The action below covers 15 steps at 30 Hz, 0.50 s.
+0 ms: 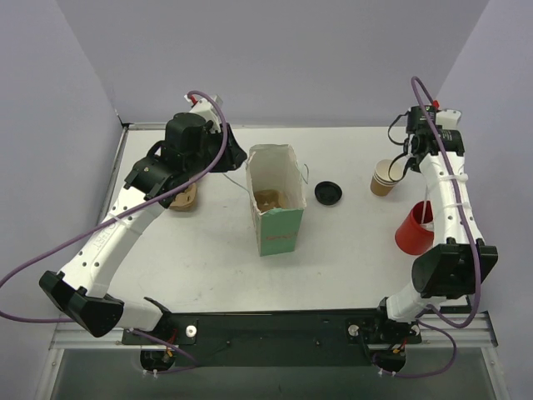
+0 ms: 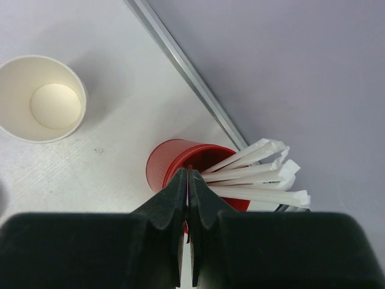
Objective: Pack the takeout coffee
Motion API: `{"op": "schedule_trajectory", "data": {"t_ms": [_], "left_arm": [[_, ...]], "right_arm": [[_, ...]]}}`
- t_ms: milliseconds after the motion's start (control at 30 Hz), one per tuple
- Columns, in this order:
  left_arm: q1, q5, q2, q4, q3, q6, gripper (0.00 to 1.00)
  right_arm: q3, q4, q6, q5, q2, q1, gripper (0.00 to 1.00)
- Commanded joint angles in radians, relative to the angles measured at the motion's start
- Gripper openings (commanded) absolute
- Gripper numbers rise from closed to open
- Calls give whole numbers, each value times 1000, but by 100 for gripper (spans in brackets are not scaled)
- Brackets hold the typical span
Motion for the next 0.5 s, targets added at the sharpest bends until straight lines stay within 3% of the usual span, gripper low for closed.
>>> {"op": "schedule_trajectory", "data": {"t_ms": [0,467], "left_arm": [[12,10,-22,50,8,15,44],[30,9,-24,53,4,14,44]], "right_arm": [[137,-116,9,6,-90,22,0],[449,-133,-47,-54,-216,214,0]]}}
